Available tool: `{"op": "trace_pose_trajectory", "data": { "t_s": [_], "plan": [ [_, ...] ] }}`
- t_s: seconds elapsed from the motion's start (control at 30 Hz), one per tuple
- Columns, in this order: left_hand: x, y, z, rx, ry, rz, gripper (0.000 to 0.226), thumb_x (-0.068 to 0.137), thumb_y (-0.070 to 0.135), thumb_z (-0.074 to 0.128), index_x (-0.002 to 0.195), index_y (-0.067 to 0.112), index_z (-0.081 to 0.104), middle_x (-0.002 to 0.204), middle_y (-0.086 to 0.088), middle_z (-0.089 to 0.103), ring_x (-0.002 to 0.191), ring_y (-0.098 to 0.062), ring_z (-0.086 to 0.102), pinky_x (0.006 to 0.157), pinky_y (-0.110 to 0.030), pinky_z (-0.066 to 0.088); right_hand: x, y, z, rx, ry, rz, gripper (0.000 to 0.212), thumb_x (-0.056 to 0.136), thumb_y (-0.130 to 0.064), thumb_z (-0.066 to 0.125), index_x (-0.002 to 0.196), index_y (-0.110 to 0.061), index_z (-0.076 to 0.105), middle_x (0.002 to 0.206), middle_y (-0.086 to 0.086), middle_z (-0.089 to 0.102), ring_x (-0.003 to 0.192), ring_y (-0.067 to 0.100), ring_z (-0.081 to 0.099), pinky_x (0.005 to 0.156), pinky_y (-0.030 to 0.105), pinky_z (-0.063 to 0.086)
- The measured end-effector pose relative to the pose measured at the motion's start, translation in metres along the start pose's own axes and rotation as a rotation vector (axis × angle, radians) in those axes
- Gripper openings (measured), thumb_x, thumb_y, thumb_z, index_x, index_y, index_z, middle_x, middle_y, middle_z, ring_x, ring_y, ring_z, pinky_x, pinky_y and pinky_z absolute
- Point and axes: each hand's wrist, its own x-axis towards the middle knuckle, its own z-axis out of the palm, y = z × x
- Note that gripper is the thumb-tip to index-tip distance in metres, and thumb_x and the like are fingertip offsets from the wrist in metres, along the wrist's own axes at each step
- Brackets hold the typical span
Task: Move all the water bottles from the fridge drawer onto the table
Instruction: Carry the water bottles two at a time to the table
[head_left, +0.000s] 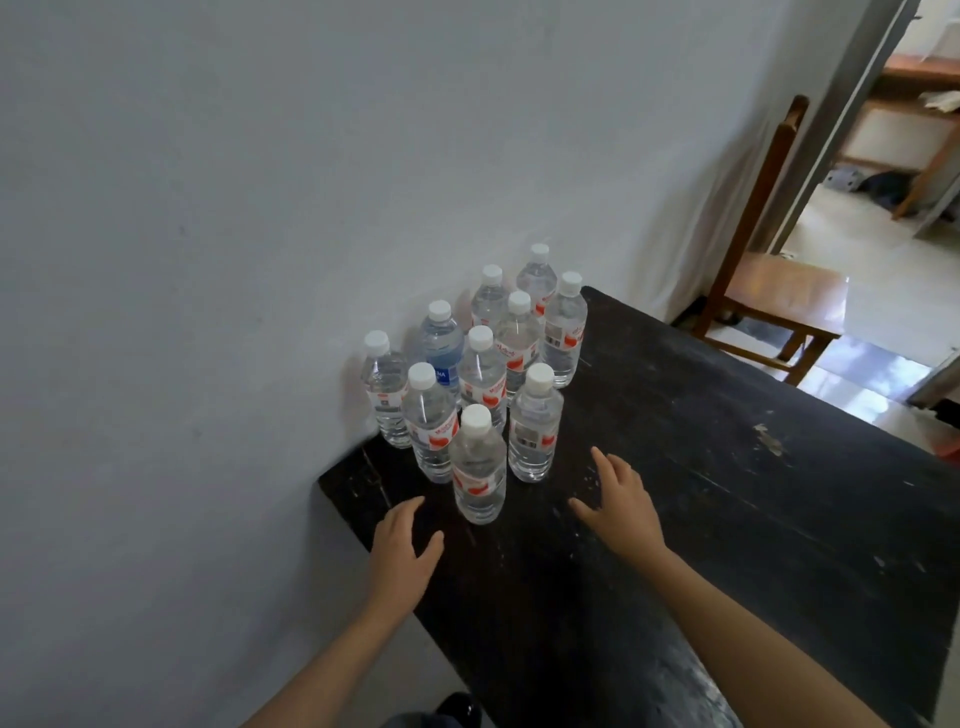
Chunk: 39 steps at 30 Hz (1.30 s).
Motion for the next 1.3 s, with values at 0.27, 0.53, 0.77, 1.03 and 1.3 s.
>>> {"op": "trace_pose_trajectory", "data": {
  "t_s": [0.27,0.53,0.77,1.03,1.3],
  "plan": [
    [0.002,-0.014,-0.016,0.101,0.001,0.053,0.045,0.087,0.015,0.061,0.129,0.005,0.048,0.134,-0.013,0.047,0.124,-0.026,0.041,0.104,-0.032,0.030,-0.022,0.009,0.003,-0.087,0.135,-0.123,0.068,0.088,-0.037,0.057,0.145,-0.018,0.027,0.151,0.010,0.026,0.140,0.024,0.021,0.112,0.037,0.025],
    [0.034,0.023,-0.011,0.074,-0.164,0.706,0.033,0.082,0.028,0.048,0.106,0.011,0.064,0.104,-0.002,0.065,0.102,-0.004,0.049,0.093,-0.013,0.035,-0.047,0.016,-0.018,-0.307,0.380,-0.168,0.067,0.055,-0.025,0.088,0.114,-0.005,0.064,0.115,0.023,0.062,0.104,0.040,0.062,0.080,0.050,0.051],
    [0.066,0.027,-0.009,-0.036,-0.393,1.103,0.028,0.081,0.025,0.053,0.106,0.015,0.061,0.101,-0.001,0.064,0.099,-0.005,0.052,0.086,-0.020,0.043,-0.089,-0.007,-0.021,-0.454,0.447,0.086,0.072,0.056,-0.029,0.087,0.119,-0.011,0.057,0.118,0.020,0.061,0.109,0.038,0.059,0.085,0.049,0.050],
    [0.063,0.105,0.000,-0.169,-0.575,1.414,0.034,0.079,0.029,0.048,0.103,0.011,0.063,0.099,-0.007,0.064,0.097,-0.008,0.049,0.085,-0.020,0.042,-0.212,-0.059,-0.059,-0.572,0.764,0.517,0.052,0.074,-0.042,0.058,0.119,-0.016,0.050,0.117,0.020,0.062,0.111,0.032,0.053,0.079,0.045,0.052],
    [-0.037,0.215,0.012,-0.120,-0.711,1.710,0.055,0.079,0.040,0.038,0.111,0.003,0.062,0.114,-0.017,0.062,0.105,-0.037,0.057,0.081,-0.047,0.050,-0.373,-0.112,-0.077,-0.730,0.916,0.916,0.050,0.080,-0.045,0.043,0.119,-0.014,0.045,0.120,0.021,0.057,0.111,0.038,0.056,0.084,0.049,0.050]
  ]
}}
